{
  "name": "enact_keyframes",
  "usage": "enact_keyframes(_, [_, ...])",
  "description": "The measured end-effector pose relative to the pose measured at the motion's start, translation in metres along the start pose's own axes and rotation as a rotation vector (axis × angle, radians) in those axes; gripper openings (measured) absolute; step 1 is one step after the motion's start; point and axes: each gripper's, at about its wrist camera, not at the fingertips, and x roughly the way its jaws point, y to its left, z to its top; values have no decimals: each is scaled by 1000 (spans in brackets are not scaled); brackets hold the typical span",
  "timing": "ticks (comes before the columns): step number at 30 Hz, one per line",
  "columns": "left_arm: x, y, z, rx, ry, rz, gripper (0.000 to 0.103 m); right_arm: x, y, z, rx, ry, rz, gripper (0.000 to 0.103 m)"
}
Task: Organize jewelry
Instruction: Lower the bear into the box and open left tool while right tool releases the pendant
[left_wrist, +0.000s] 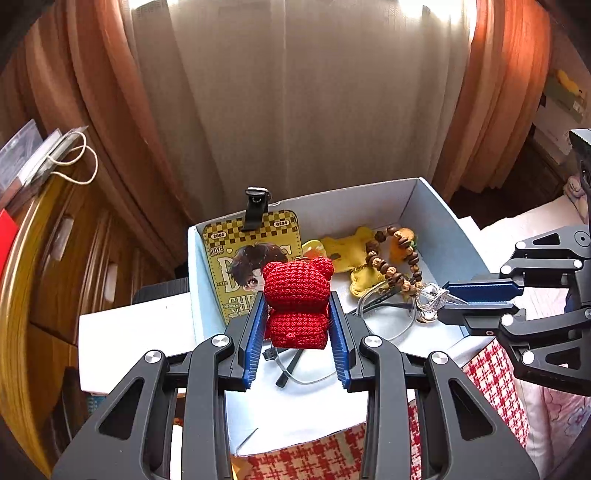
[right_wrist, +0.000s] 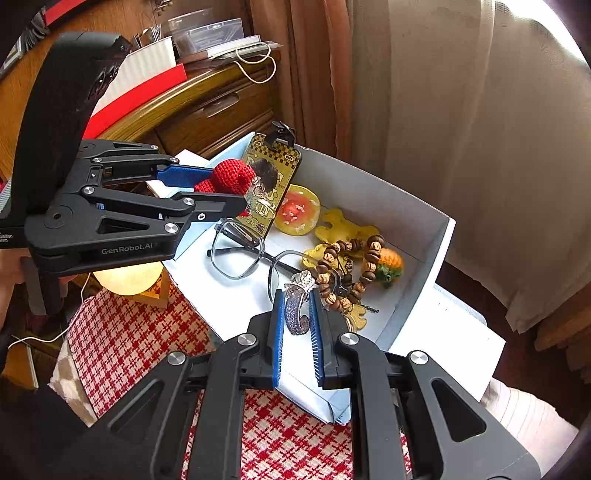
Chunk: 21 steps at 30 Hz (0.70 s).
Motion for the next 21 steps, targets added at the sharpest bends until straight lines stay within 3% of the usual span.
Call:
enact_keyframes(13, [26, -8, -6, 38, 81, 53, 33, 10, 11, -1, -90, 59, -109, 15])
enact_keyframes(21, [28, -1, -6, 18, 90, 58, 34, 6, 9, -1, -84, 58, -105, 15])
